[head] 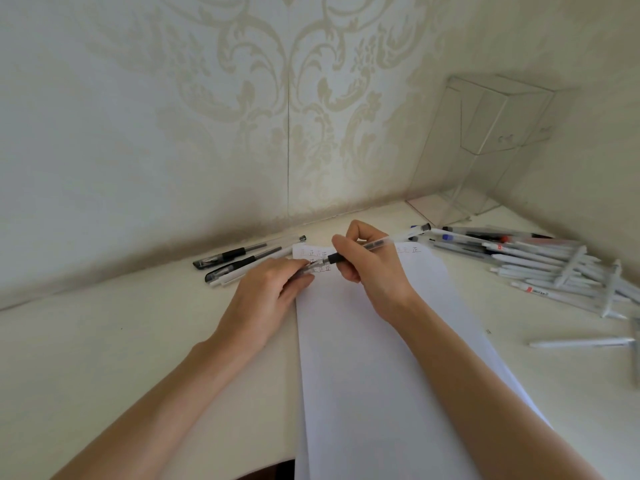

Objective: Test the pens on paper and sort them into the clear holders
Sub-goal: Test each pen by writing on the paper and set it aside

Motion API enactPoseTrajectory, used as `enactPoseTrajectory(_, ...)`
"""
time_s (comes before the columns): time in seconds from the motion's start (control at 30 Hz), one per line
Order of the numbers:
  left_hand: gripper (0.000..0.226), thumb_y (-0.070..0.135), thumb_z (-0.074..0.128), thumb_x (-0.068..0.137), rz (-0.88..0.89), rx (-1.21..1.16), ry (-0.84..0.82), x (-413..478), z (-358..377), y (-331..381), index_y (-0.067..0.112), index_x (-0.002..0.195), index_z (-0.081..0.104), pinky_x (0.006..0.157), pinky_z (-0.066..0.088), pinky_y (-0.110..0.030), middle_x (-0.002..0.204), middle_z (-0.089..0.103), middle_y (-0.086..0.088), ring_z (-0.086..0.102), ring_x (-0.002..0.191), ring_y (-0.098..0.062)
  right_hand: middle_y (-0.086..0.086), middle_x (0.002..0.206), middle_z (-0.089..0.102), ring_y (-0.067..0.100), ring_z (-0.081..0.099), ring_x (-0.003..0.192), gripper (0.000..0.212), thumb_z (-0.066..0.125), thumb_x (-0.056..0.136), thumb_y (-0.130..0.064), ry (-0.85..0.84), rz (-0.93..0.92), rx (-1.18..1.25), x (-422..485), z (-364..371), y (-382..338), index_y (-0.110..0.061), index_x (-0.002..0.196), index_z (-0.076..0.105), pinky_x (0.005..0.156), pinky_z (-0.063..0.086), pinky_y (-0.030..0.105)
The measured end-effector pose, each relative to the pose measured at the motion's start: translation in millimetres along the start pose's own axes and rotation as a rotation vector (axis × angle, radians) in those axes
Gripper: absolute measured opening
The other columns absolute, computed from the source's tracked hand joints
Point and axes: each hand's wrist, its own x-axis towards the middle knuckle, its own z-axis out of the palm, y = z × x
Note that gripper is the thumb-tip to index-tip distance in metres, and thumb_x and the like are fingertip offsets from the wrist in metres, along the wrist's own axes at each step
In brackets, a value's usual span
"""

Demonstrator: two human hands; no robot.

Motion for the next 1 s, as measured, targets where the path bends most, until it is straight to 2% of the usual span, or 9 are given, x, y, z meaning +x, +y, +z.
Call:
enactPoseTrajectory(0.1,0.028,0.031,0.053,0.083,-0.01,-0.013,0.01,0,1,-2,0.007,0.089,0.066,0.064,0.04,-0.028,0.073,0.063,-0.002,0.053,0.07,-0.015,0.004,0.049,0.03,0.012,0.026,0.04,0.038,0.049,0.086,0.007,0.047,-0.004,0.047,3,-4,-1,-0.012,0.059,0.032,0.045,0.016,0.025)
enactPoseTrajectory(0.23,0.032,0.037,0.052,0.085,0.071,-0.003,-0.001,-2,0,1,0.007,0.083,0.063,0.063,0.039,-0.028,0.07,0.059,0.002,0.052,0.068,-0.013,0.002,0.042,0.038,0.013,0.028,0.043,0.038,0.054,0.088,0.001,-0.058,0.006,-0.066,-1,-1,3,-0.011,0.058,0.036,0.045,0.021,0.023)
enactPoseTrajectory(0.3,0.036,0.042,0.045,0.088,0.102,-0.021,-0.012,-3,0,3,0.009,0.08,0.059,0.061,0.039,-0.029,0.067,0.056,0.004,0.05,0.065,-0.011,-0.001,0.042,0.031,0.013,0.026,0.043,0.041,0.054,0.088,0.002,-0.062,0.002,-0.06,-2,5,4,-0.012,0.056,0.033,0.044,0.02,0.022)
enactPoseTrajectory(0.5,0.039,0.04,0.04,0.09,0.189,0.027,-0.014,-7,2,3,0.006,0.089,0.058,0.055,0.037,-0.031,0.067,0.054,-0.005,0.051,0.06,-0.02,-0.004,0.046,0.021,0.011,0.021,0.042,0.04,0.055,0.077,-0.002,-0.01,-0.03,-0.034,-3,12,8,-0.017,0.053,0.027,0.043,0.017,0.021)
enactPoseTrajectory(0.57,0.041,0.04,0.038,0.091,0.202,0.044,-0.026,-8,3,2,0.005,0.092,0.059,0.055,0.039,-0.034,0.069,0.056,-0.006,0.053,0.06,-0.022,-0.002,0.046,0.023,0.012,0.024,0.041,0.043,0.054,0.081,0.003,-0.018,0.003,-0.035,-4,12,10,-0.015,0.054,0.027,0.042,0.018,0.021)
enactPoseTrajectory(0.67,0.04,0.042,0.034,0.092,0.165,0.045,-0.024,-7,3,3,0.011,0.104,0.057,0.06,0.045,-0.038,0.075,0.058,-0.002,0.055,0.068,-0.02,-0.001,0.044,0.032,0.011,0.031,0.04,0.042,0.058,0.089,-0.006,-0.071,0.052,-0.096,-2,11,4,-0.014,0.056,0.033,0.043,0.023,0.021)
enactPoseTrajectory(0.77,0.034,0.03,0.038,0.094,0.145,0.101,0.106,-3,1,4,0.015,0.121,0.052,0.065,0.038,-0.028,0.081,0.054,0.007,0.05,0.074,-0.012,-0.001,0.047,0.046,0.012,0.035,0.044,0.029,0.061,0.091,-0.031,-0.136,0.097,-0.153,-2,8,-5,-0.009,0.074,0.053,0.044,0.027,0.021)
enactPoseTrajectory(0.87,0.028,0.02,0.04,0.093,-0.017,0.239,0.318,1,-11,-11,0.009,0.109,0.059,0.061,0.039,-0.035,0.079,0.06,-0.007,0.053,0.072,-0.029,-0.003,0.053,0.053,0.013,0.04,0.05,0.034,0.06,0.088,-0.044,-0.026,0.144,-0.228,-3,-7,-6,-0.011,0.093,0.061,0.047,0.032,0.02)
enactPoseTrajectory(1.0,0.017,0.011,0.052,0.09,-0.256,0.481,0.41,0,-18,-31,0.005,0.102,0.063,0.071,0.037,-0.046,0.086,0.057,-0.021,0.049,0.084,-0.04,-0.005,0.055,0.057,0.01,0.042,0.049,0.026,0.06,0.089,-0.042,0.139,0.158,-0.346,-7,-44,-3,-0.016,0.087,0.06,0.05,0.035,0.02)
